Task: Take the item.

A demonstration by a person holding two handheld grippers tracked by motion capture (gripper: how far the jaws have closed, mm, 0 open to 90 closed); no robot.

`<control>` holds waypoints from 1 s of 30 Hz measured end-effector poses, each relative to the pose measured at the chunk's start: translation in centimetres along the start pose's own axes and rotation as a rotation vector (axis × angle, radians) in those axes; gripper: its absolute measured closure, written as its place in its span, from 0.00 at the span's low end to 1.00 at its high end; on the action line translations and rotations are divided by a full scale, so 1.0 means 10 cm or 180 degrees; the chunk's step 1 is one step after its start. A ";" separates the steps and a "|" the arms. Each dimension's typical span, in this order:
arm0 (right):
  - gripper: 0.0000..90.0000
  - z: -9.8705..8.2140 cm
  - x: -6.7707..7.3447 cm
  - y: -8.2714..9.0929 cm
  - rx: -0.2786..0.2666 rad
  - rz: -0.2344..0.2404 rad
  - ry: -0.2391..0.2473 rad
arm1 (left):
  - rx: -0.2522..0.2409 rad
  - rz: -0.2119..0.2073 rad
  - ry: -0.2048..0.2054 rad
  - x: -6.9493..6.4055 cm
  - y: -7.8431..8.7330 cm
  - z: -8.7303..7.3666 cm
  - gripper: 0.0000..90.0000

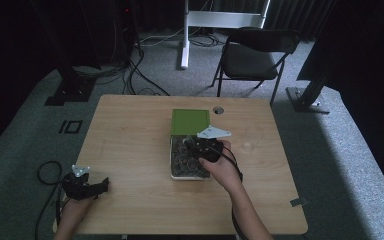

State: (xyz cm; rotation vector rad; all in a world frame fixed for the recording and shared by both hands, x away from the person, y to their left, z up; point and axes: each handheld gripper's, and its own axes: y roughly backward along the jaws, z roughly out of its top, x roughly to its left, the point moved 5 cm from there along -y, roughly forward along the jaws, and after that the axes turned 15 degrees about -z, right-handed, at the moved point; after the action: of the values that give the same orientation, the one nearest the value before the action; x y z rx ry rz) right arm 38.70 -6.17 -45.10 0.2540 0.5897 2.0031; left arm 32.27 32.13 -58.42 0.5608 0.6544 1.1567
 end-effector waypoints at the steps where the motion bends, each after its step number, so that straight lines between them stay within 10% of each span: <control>1: 0.81 0.01 -0.01 0.01 -0.0016 0.0020 -0.0030 | 0.0001 0.0000 -0.0001 0.00 0.00 0.00 0.00; 30: 0.82 0.10 -0.27 0.19 -0.0151 -0.0108 -0.0067 | 0.0001 0.0000 -0.0001 0.00 0.00 0.00 0.00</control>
State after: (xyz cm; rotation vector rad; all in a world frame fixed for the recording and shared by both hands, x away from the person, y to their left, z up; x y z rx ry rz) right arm 38.97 -8.98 -43.04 0.2345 0.5293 1.9768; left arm 32.26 32.13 -58.42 0.5613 0.6545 1.1564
